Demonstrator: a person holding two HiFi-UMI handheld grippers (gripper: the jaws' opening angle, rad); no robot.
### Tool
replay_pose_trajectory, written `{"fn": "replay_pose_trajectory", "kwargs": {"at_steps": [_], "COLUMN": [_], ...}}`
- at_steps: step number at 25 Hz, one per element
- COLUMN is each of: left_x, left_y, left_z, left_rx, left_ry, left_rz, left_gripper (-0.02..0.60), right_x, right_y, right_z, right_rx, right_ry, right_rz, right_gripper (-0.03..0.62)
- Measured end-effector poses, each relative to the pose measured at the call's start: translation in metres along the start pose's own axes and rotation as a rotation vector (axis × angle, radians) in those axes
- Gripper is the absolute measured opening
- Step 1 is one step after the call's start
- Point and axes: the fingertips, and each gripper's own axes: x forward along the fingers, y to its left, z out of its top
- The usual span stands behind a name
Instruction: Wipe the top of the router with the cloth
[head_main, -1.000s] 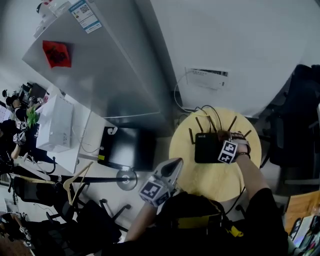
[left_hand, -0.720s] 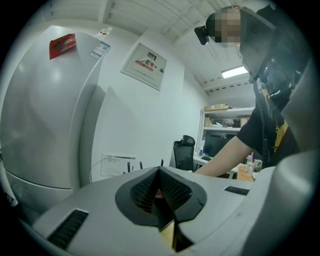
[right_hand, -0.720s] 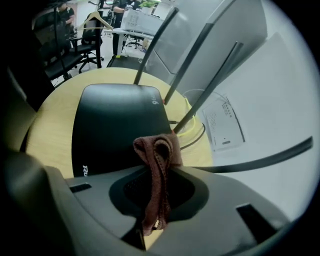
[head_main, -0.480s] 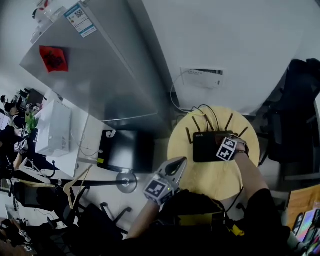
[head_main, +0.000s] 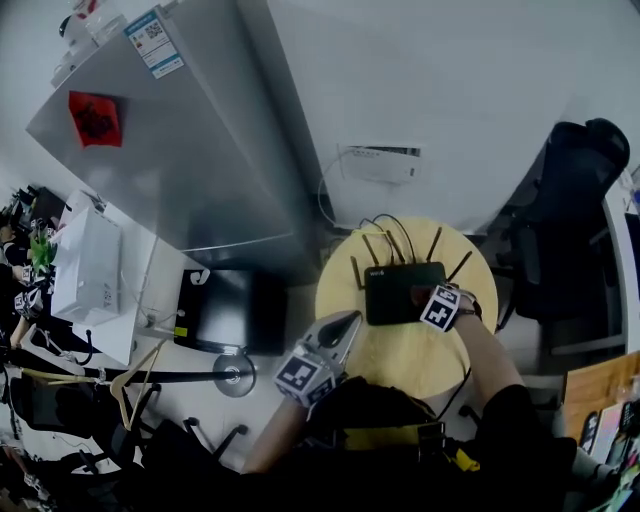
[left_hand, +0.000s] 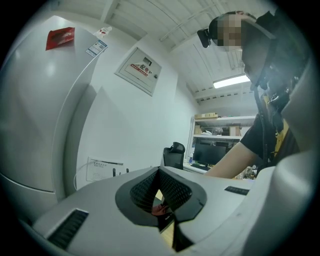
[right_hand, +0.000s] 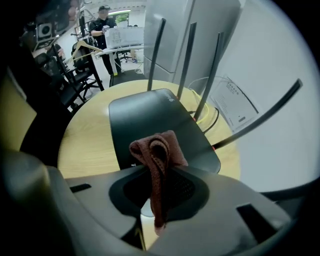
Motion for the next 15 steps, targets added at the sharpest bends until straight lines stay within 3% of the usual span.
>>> {"fn": "replay_pose_trajectory", "kwargs": {"at_steps": [15], "left_x": [-0.015], "left_y": [-0.002], "left_z": [0.014], "left_rx": [-0.044], "left_ry": [-0.083], "left_rz": [0.008], "left_gripper": [-0.006], "right_x": [-0.012], "right_y": [0.04], "right_z": [-0.018], "right_rx": [0.025], "right_ry": [-0.024], "right_rz": [-0.003], "right_gripper": [0.064]}}
